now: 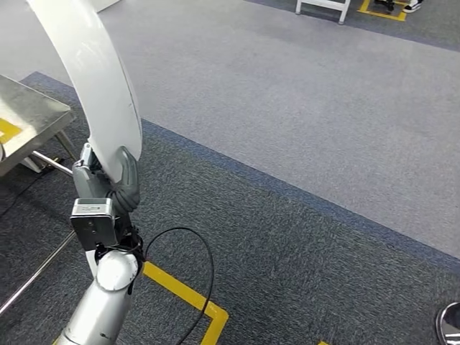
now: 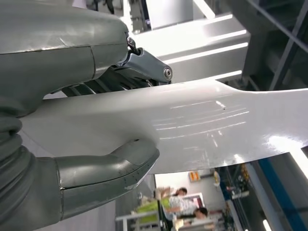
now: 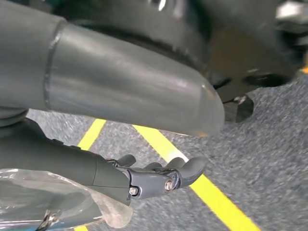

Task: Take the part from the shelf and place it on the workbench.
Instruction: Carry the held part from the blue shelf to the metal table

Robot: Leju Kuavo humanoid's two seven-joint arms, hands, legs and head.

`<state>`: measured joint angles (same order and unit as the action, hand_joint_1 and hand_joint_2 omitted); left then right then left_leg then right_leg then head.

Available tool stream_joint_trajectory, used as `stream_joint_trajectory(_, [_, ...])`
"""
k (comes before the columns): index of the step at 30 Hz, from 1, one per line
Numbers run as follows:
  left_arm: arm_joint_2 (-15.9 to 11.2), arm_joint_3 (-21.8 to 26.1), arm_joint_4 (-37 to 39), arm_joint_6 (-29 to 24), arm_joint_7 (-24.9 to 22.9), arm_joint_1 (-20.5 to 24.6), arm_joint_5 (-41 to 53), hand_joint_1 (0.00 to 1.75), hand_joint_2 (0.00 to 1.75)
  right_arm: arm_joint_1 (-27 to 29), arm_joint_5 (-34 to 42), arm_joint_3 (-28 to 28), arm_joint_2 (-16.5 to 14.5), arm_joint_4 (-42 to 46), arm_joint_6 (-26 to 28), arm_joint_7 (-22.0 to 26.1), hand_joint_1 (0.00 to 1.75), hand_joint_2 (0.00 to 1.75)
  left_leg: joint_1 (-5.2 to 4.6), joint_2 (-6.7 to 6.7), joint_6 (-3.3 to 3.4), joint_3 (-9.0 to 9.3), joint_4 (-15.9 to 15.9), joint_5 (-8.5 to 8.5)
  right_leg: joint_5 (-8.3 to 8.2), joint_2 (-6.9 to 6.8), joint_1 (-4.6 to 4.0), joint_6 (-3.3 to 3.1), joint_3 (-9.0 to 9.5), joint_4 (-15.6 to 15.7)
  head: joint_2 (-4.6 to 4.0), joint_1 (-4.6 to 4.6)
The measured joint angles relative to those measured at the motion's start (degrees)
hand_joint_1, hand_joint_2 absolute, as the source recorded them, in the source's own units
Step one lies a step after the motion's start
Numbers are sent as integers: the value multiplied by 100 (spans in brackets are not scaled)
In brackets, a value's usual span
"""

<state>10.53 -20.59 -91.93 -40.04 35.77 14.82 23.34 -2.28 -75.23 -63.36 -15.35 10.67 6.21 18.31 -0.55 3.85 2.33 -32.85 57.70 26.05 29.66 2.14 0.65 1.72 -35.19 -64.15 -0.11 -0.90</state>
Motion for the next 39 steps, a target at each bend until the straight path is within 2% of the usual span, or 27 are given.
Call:
stream_joint_trajectory(1, [14,-1,1,0,21,5,3,175,175,5,-4,-1,5,0,-51,29,0,0,-1,67,-18,-23,26,-1,-100,147,24,-1,171,335,0,3])
stream_joint_trajectory(3, [39,-2,5,-1,64,11,8,175,175,24,-9,-1,37,1,-164,92,0,0,11,188,-79,-84,54,-22,-108,328,41,-5,311,582,0,6])
stream_joint_trajectory(5, [50,-2,8,-3,85,9,11,175,175,50,-5,-7,73,4,-242,126,0,0,31,307,-143,-126,59,-43,-131,198,40,-47,337,614,1,3])
stream_joint_trajectory(7, [53,-2,8,-8,91,22,32,175,175,60,3,-20,95,14,-277,133,0,0,17,138,-198,-229,258,96,-157,34,53,-120,359,661,0,37])
stream_joint_trajectory(9, [60,-2,15,-11,91,42,57,175,175,62,9,-37,108,20,-280,125,0,0,18,-187,-252,-508,880,437,-160,-134,45,-174,368,683,0,81])
stream_joint_trajectory(11, [60,-2,35,-11,71,44,64,175,175,66,27,-50,111,20,-234,79,0,0,45,-303,-294,-809,1560,698,-151,-314,34,-192,365,682,1,91])
stream_joint_trajectory(12, [56,-2,49,-11,56,43,68,175,175,62,37,-56,109,20,-192,46,0,0,55,-319,-304,-855,1675,693,-147,-401,31,-195,365,681,1,92])
stream_joint_trajectory(13, [54,-2,60,-11,44,44,81,175,175,50,44,-61,101,20,-147,13,0,0,60,-341,-304,-782,1544,571,-143,-481,29,-191,369,680,1,92])
stream_joint_trajectory(14, [56,-2,67,-11,37,47,102,175,175,35,48,-64,87,20,-108,-10,0,0,59,-389,-292,-609,1212,376,-136,-553,28,-185,379,680,0,92])
stream_joint_trajectory(16, [69,-3,71,-9,32,72,165,175,175,7,51,-69,52,20,-67,-22,0,0,15,-649,-238,-201,406,66,-113,-678,5,-153,399,673,-1,93])
stream_joint_trajectory(18, [91,-7,77,-6,6,108,200,175,175,-15,83,-80,25,20,-53,1,0,0,-38,-811,-175,-45,46,11,-91,-800,-27,-105,404,663,0,91])
stream_joint_trajectory(20, [110,-10,86,-4,-43,124,185,175,175,-49,129,-90,2,20,-35,25,0,0,-40,-700,-119,-60,15,3,-71,-933,-40,-51,410,665,1,86])
stream_joint_trajectory(21, [123,-14,90,-4,-63,127,150,175,175,-72,147,-92,-8,20,-23,29,0,0,-24,-630,-88,-58,-4,-14,-28,-902,-33,-22,401,633,0,80])
stream_joint_trajectory(22, [144,-21,96,-3,-75,136,93,175,175,-95,162,-95,-19,20,-10,34,0,0,-5,-568,-59,-54,-23,-33,63,-795,-24,4,351,517,-1,67])
stream_joint_trajectory(23, [172,-31,104,-3,-79,145,30,175,175,-112,176,-98,-27,20,1,36,0,0,16,-507,-32,-49,-39,-50,207,-634,-13,26,237,274,-1,49])
stream_joint_trajectory(25, [213,-47,129,-2,-80,151,-60,175,175,-116,195,-116,-36,20,11,38,0,0,28,-377,-9,-57,-38,-60,544,-331,3,53,-133,-495,-1,16])
stream_joint_trajectory(26, [222,-50,144,-1,-79,144,-72,175,175,-109,203,-128,-39,20,19,34,0,0,28,-301,-5,-60,-36,-63,638,-269,4,62,-312,-830,0,10])
stream_joint_trajectory(27, [223,-51,158,1,-78,135,-74,175,175,-100,209,-142,-39,20,33,29,0,0,27,-222,-5,-60,-32,-64,630,-241,4,65,-420,-992,1,10])
stream_joint_trajectory(28, [223,-52,170,2,-78,127,-77,175,175,-95,214,-156,-40,20,48,24,0,0,28,-138,-6,-60,-26,-65,504,-223,5,63,-418,-919,1,10])
stream_joint_trajectory(29, [224,-52,180,2,-74,122,-73,175,175,-95,216,-167,-43,20,61,20,0,0,32,-54,-11,-59,-13,-63,287,-187,11,59,-309,-626,1,10])
stream_joint_trajectory(31, [228,-50,187,2,-37,122,-5,175,175,-104,216,-184,-53,19,71,15,0,0,38,97,-44,-79,35,-46,-81,60,47,59,29,160,0,10])
stream_joint_trajectory(33, [251,-39,190,2,34,128,130,175,175,-118,214,-188,-76,19,70,12,0,0,42,223,-102,-138,85,-47,-156,278,74,51,225,540,0,13])
stream_joint_trajectory(34, [267,-27,191,2,80,127,198,175,175,-122,213,-190,-88,19,69,9,0,0,47,286,-135,-168,93,-62,-136,290,71,40,250,559,0,13])
stream_joint_trajectory(35, [288,-6,192,1,130,121,259,175,175,-128,212,-191,-102,19,70,7,0,0,58,352,-164,-192,94,-75,-146,219,75,16,258,558,1,14])
stream_joint_trajectory(36, [308,25,192,-1,179,116,311,175,175,-135,213,-193,-115,19,72,5,0,0,57,331,-193,-213,118,-60,-153,148,78,-13,261,564,1,17])
stream_joint_trajectory(37, [331,62,192,-3,220,118,350,175,175,-139,216,-196,-128,19,76,6,0,0,51,229,-221,-260,212,5,-157,70,84,-50,268,572,1,42])
stream_joint_trajectory(39, [379,124,194,-6,258,126,387,175,175,-141,221,-199,-145,20,83,9,0,0,39,-115,-271,-492,737,307,-150,-101,77,-112,278,582,1,93])
